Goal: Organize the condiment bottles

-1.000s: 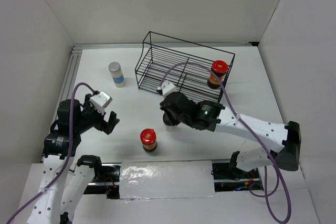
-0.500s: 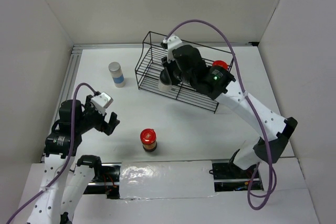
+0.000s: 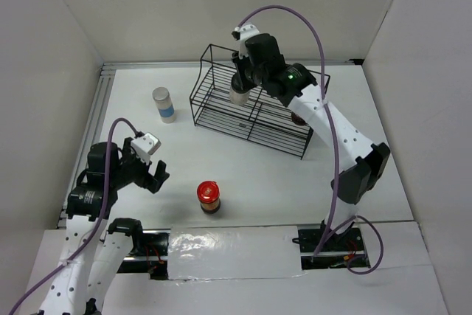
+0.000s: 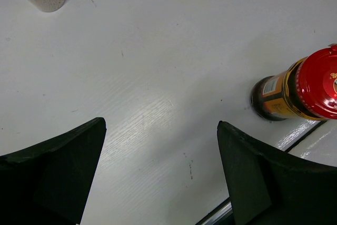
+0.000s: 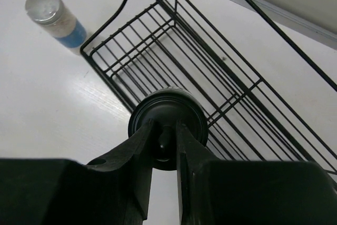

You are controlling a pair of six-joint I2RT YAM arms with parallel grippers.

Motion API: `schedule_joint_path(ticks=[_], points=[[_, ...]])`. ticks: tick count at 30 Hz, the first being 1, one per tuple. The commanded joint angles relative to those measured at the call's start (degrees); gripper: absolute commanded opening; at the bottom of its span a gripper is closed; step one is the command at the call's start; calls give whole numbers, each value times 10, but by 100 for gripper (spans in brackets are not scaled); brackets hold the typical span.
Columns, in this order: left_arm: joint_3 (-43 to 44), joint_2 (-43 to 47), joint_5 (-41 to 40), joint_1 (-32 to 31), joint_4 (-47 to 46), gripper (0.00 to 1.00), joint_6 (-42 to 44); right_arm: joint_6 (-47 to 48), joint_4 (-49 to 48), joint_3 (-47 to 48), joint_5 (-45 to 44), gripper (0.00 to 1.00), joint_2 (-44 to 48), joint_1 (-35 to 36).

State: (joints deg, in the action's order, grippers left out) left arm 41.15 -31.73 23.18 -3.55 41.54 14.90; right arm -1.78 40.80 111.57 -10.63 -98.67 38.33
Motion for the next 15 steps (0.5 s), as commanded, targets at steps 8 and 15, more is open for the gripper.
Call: schedule_joint_path(ticks=[8,15], points=[[-11,4,-2,2,-25,99,6,-2,-40,39,30,0,-44,-25],[-12,3,-1,3,-30,99,8,-15,-27,48,33,0,-78,-37]])
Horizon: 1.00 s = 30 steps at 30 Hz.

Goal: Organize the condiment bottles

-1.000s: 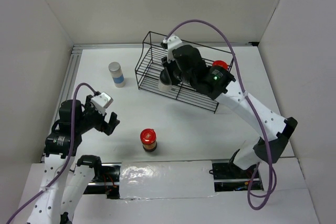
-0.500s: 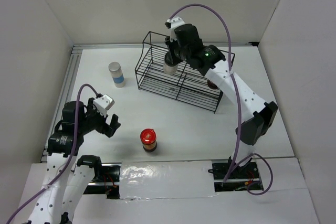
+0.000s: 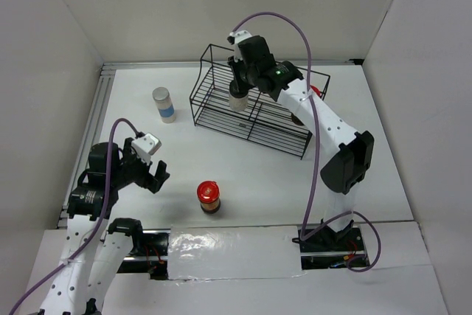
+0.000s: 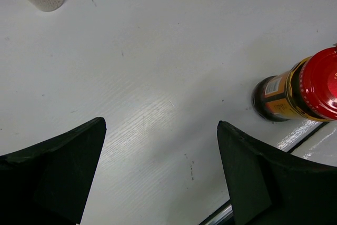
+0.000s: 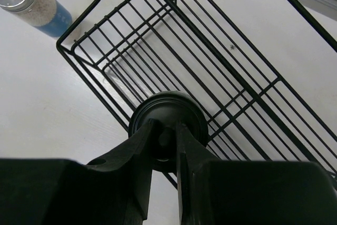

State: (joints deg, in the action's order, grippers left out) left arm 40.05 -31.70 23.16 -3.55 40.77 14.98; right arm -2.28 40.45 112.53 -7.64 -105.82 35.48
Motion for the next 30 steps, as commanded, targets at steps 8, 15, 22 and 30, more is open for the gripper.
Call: schedule_joint_path(ticks=[8,15,22,30], points=[[-2,1,-2,3,-22,99,10,-15,-4,47,-4,14,-22,-13],[4,-4,0,3,-22,99,7,-11,1,48,3,69,-25,-15],[6,-4,0,3,-21,99,9,-7,11,73,-26,100,-1,-5],[19,-12,5,2,-22,99,3,17,17,55,-64,100,110,27]])
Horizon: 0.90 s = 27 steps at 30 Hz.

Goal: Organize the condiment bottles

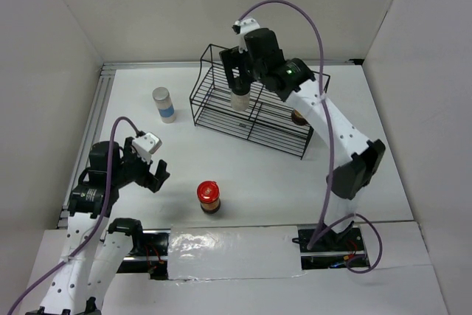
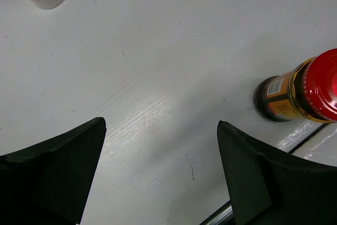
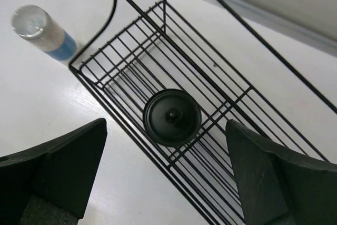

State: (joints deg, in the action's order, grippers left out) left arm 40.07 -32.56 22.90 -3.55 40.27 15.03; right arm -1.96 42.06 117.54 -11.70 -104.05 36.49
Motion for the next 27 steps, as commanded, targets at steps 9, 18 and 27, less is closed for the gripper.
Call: schedule_joint_path(ticks=[9,18,27], points=[[25,5,-7,2,-16,99,-4,-4,-69,-360,91,0,342,110],[22,-18,-70,3,-10,99,-16,-79,-58,-463,-17,100,271,367],[-16,-44,-144,16,13,99,18,-129,-77,-437,-60,100,200,391]])
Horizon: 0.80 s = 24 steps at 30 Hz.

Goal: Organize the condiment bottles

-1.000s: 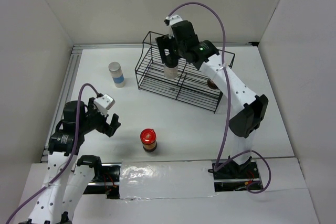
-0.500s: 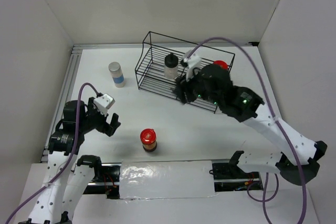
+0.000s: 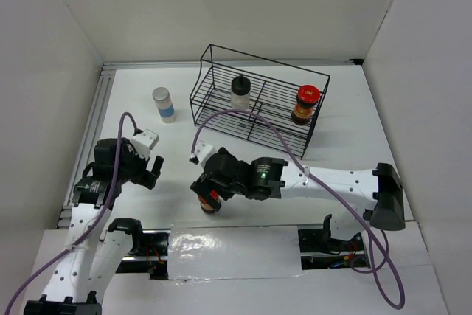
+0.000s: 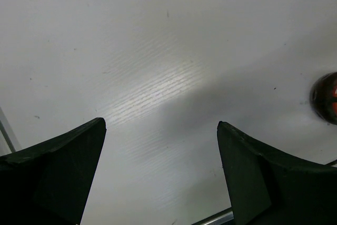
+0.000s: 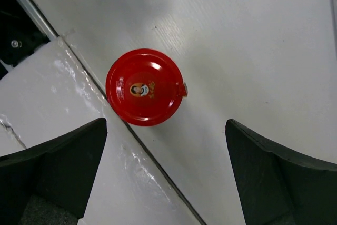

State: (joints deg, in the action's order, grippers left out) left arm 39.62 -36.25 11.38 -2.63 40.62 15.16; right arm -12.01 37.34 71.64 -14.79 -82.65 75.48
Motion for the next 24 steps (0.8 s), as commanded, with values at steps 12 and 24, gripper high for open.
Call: schedule_joint_path(ticks=[12,24], points=[[-71,-62,-55,25,10,99,22,-13,-68,39,24,100,-104,-10],[-79,-37,-44,40,9,99,27,3,-79,53,32,52,-123,-10]])
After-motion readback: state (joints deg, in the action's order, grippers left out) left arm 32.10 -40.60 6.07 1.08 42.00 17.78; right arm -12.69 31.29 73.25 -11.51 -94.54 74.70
